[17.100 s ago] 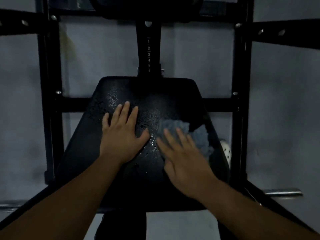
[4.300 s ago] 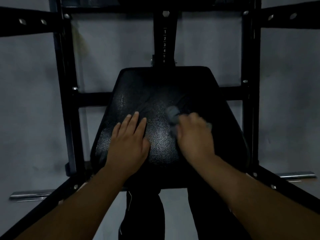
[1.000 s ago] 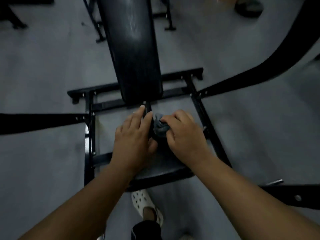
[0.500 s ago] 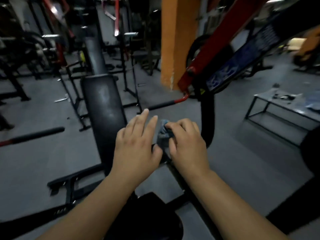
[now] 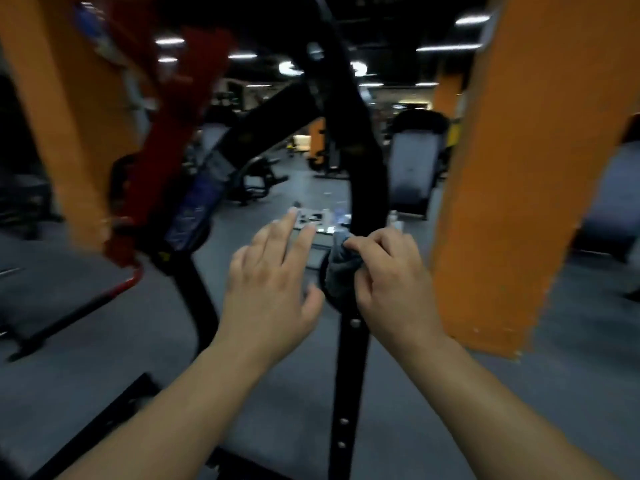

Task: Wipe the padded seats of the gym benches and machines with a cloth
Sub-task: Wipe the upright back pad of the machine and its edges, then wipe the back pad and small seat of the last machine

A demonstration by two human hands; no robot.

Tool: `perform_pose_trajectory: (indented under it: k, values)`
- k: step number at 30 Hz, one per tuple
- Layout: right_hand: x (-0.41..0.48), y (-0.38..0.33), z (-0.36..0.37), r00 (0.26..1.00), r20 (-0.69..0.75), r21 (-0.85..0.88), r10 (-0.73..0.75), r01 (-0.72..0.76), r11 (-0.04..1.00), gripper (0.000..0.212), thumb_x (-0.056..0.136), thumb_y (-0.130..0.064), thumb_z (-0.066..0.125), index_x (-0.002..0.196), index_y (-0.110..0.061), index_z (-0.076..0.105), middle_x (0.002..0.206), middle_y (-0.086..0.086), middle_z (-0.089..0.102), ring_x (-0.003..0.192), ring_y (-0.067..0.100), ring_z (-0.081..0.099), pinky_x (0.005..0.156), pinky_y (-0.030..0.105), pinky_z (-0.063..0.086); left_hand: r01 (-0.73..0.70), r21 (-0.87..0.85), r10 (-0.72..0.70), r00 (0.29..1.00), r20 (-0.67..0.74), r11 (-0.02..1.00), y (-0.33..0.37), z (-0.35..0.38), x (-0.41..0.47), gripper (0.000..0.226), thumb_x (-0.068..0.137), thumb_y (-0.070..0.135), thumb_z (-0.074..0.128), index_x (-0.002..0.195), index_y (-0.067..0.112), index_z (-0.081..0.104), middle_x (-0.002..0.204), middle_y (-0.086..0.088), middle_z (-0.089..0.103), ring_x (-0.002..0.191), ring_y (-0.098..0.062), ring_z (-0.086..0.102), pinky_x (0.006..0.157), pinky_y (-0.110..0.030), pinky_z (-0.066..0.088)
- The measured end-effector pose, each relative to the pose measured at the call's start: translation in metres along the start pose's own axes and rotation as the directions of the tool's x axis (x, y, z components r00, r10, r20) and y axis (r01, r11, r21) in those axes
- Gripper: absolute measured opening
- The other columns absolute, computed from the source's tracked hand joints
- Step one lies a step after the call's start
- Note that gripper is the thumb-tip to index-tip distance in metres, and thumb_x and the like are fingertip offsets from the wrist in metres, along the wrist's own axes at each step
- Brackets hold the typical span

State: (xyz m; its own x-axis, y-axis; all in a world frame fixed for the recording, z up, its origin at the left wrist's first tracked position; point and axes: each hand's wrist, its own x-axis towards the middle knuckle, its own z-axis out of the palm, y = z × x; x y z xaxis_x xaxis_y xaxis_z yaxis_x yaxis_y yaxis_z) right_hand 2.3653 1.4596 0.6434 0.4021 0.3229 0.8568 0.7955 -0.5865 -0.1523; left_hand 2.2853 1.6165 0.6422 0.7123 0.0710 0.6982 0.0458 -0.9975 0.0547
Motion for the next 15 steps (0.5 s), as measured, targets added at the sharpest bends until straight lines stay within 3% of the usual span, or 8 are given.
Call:
perform_pose_trajectory:
  k: [8,11,15]
  values:
    - [-0.06,0.14,-0.168,0.977,-0.146,-0.358,0.155,-0.198,0.913,0.026,0.082,-0.001,0.057,0.105,-0.012,0.065,0.093,0.006,0.054,0.083,0.028,0.049,0.061,0.044,0.048,-0.296,-0.295,0.294,0.954,-0.054,0.909,0.212,0.046,0.056,0.073,0.081,0.037,0.051,0.15,0.018,0.037,0.161,-0.006,0.027,0.143,-0.028,0.032,0.108,-0.051,0.036]
    - [-0.099,0.193,-0.242,0.963,-0.182,-0.459,0.197,-0.26,0.85,0.026,0.087,-0.013,0.044,0.102,-0.012,0.065,0.092,0.005,0.053,0.082,0.029,0.05,0.058,0.043,0.048,-0.37,-0.385,0.374,0.925,-0.069,0.846,0.31,0.062,0.057,0.072,0.083,0.034,0.055,0.15,0.018,0.037,0.162,-0.006,0.027,0.144,-0.028,0.031,0.108,-0.051,0.035]
    - [-0.156,0.253,-0.344,0.941,-0.215,-0.56,0.259,-0.337,0.757,0.029,0.087,-0.012,0.043,0.104,-0.012,0.065,0.093,0.006,0.054,0.084,0.029,0.051,0.06,0.044,0.05,-0.452,-0.473,0.473,0.877,-0.082,0.757,0.444,0.077,0.047,0.074,0.082,0.031,0.065,0.149,0.017,0.038,0.161,-0.007,0.028,0.142,-0.028,0.032,0.102,-0.049,0.04]
